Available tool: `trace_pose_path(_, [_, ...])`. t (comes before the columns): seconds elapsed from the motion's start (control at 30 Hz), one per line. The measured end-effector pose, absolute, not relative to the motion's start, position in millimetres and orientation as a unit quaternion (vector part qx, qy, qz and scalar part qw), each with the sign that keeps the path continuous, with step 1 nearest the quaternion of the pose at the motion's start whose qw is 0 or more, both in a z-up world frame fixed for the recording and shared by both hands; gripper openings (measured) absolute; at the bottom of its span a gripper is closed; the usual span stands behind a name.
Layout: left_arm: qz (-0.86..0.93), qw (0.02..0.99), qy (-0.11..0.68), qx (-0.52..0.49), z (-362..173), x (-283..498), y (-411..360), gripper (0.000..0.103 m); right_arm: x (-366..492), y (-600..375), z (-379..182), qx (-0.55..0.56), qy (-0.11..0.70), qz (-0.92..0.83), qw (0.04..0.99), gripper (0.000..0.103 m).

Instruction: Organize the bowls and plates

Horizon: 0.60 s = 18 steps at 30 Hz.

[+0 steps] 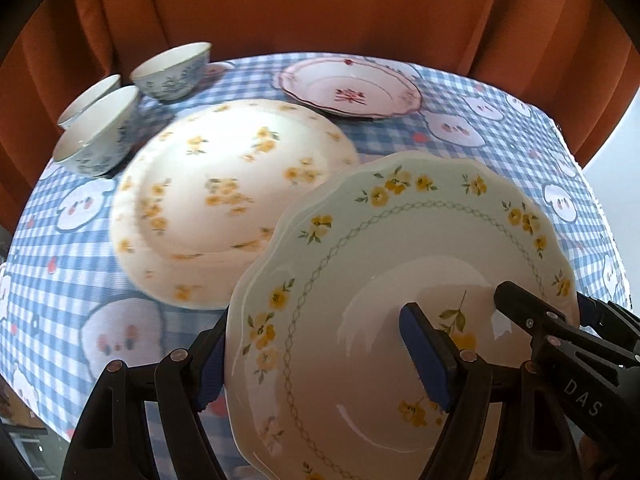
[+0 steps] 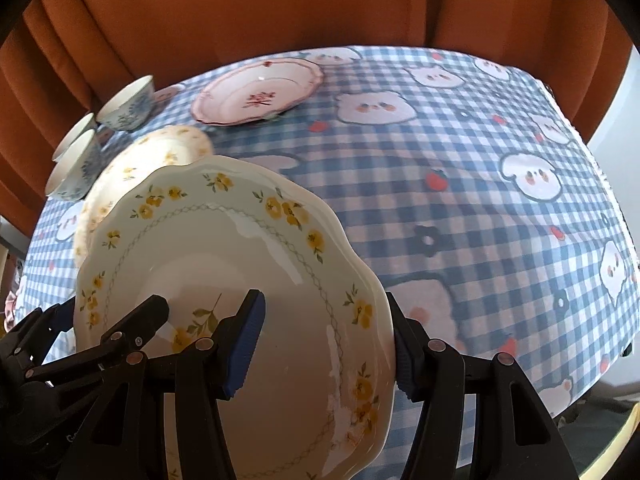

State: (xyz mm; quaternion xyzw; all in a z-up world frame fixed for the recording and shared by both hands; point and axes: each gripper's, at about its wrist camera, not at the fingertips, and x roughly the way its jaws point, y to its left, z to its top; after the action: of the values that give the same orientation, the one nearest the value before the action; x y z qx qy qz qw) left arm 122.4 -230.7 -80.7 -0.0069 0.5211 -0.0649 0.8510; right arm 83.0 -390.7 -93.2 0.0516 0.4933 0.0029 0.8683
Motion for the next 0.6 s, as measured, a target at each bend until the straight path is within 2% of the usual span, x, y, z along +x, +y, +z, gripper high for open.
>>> trace_pose_path(0.6, [-0.064,0.824,0.562,0.022,-108.5,151.2,-279.7,0.078,111.4,-446.5,-132.5,0.085,0.543,-0.014,0.835,0.062])
